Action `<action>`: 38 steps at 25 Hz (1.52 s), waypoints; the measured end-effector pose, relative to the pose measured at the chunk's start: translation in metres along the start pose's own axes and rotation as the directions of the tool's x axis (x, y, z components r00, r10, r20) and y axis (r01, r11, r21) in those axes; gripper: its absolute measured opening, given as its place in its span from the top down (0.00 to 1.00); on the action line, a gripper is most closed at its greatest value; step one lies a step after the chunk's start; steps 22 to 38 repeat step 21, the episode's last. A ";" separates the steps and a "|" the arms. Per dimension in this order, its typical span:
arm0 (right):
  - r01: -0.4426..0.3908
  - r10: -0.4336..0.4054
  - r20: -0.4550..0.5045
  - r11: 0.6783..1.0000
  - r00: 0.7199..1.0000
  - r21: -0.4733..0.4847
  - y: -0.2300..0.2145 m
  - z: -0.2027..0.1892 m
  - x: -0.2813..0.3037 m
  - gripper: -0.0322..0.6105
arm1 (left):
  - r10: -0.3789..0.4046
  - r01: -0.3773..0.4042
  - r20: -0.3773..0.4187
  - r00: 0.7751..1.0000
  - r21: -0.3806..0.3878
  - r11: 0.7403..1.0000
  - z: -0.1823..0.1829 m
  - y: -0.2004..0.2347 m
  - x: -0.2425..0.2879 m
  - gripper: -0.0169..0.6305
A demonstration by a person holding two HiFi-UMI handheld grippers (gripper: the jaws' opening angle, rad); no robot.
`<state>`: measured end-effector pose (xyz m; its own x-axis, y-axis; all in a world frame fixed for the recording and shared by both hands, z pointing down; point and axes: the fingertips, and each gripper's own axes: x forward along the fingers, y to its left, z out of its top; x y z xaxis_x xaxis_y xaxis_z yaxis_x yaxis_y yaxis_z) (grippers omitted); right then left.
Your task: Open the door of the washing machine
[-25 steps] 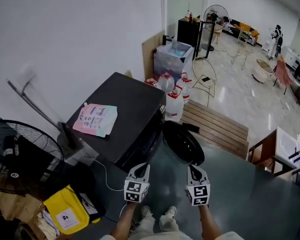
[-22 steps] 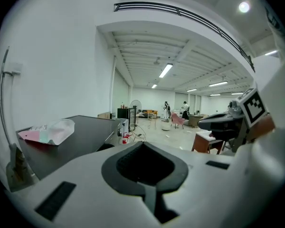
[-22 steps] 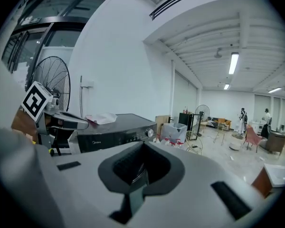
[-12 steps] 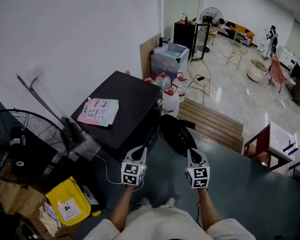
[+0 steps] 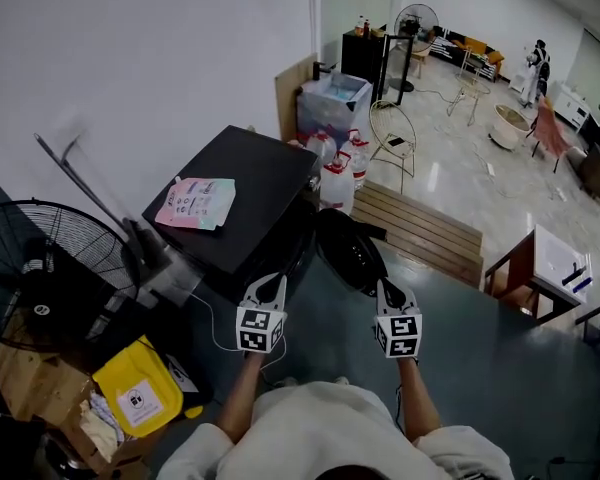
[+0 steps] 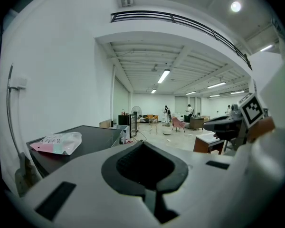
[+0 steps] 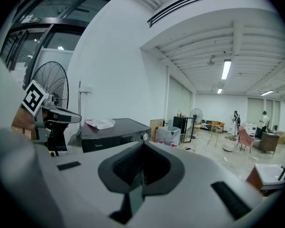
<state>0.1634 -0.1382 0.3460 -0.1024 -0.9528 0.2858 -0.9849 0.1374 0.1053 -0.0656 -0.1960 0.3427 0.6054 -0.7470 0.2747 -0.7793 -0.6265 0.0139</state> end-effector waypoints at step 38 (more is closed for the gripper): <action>0.010 -0.010 -0.018 1.000 1.000 -0.014 0.007 -0.002 0.004 0.95 | -0.008 0.008 -0.009 1.000 0.015 1.000 -0.002 0.011 0.003 0.96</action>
